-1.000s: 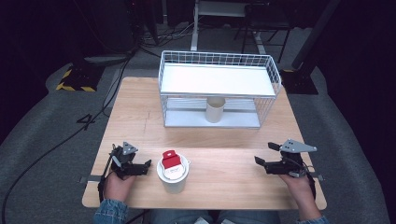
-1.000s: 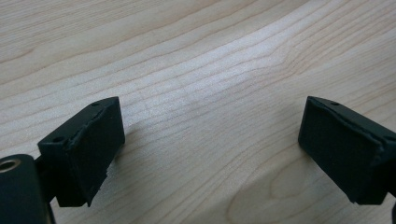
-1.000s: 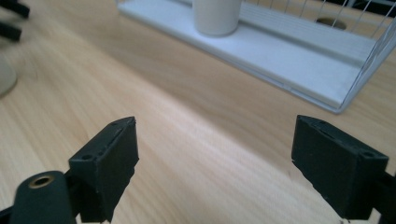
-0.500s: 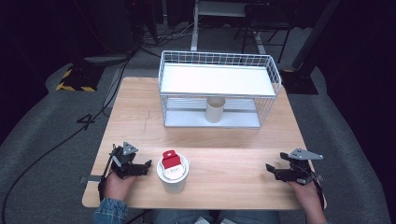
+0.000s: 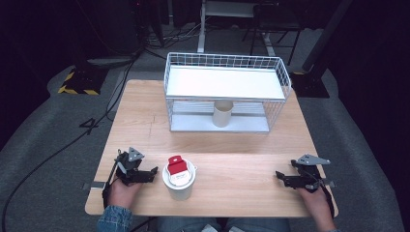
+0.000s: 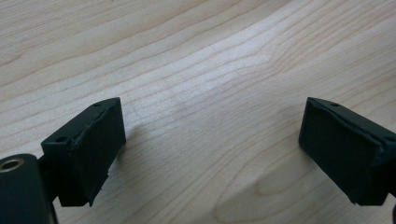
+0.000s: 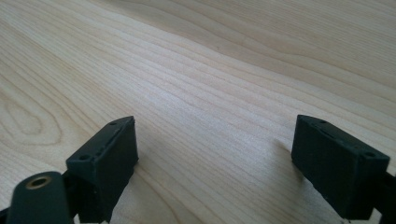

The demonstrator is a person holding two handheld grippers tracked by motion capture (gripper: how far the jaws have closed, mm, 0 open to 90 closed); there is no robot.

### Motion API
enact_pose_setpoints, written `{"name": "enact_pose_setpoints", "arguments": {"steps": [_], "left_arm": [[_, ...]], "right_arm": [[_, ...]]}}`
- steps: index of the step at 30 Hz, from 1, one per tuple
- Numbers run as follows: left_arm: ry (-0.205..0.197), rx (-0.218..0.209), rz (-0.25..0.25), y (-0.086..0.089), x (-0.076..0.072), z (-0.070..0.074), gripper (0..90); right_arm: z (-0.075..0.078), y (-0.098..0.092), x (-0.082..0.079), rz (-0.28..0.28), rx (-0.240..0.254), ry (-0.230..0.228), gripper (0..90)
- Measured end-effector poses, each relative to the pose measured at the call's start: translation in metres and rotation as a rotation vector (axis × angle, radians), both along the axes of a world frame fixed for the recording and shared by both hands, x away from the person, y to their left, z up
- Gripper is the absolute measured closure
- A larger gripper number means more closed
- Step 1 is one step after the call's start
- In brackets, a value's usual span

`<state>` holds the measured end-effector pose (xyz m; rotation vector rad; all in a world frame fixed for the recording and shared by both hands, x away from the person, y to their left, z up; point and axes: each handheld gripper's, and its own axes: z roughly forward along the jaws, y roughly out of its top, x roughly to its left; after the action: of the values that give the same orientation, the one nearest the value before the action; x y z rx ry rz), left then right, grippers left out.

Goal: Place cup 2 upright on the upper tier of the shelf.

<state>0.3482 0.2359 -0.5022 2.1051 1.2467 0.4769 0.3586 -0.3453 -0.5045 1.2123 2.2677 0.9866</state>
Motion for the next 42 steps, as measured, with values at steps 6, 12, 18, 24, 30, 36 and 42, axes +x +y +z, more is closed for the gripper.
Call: {"name": "enact_pose_setpoints", "arguments": {"steps": [6,12,18,24,30,36,42], "left_arm": [[-0.027,-0.019,-0.016,0.0,-0.01,0.008,8.1],[-0.056,-0.08,-0.019,0.004,-0.026,0.019,8.6],[-0.092,-0.163,-0.024,0.01,-0.041,0.03,10.0],[-0.132,-0.188,-0.056,0.005,-0.06,0.043,10.2],[-0.179,-0.214,-0.091,-0.003,-0.08,0.054,10.2],[-0.202,-0.224,-0.142,-0.012,-0.099,0.064,10.2],[-0.221,-0.221,-0.197,-0.025,-0.112,0.075,10.1]], "right_arm": [[0.0,0.0,0.0,0.001,0.0,0.001,14.2],[0.0,0.001,0.001,-0.005,0.0,0.002,13.6],[0.0,0.001,0.001,-0.005,0.0,0.001,13.6],[0.0,0.002,0.0,-0.013,-0.001,0.001,13.6],[0.0,0.002,0.0,-0.018,-0.002,0.001,13.5],[0.0,0.003,0.0,-0.025,-0.001,0.002,13.3],[0.0,0.003,0.0,-0.025,-0.001,0.001,13.3]]}}
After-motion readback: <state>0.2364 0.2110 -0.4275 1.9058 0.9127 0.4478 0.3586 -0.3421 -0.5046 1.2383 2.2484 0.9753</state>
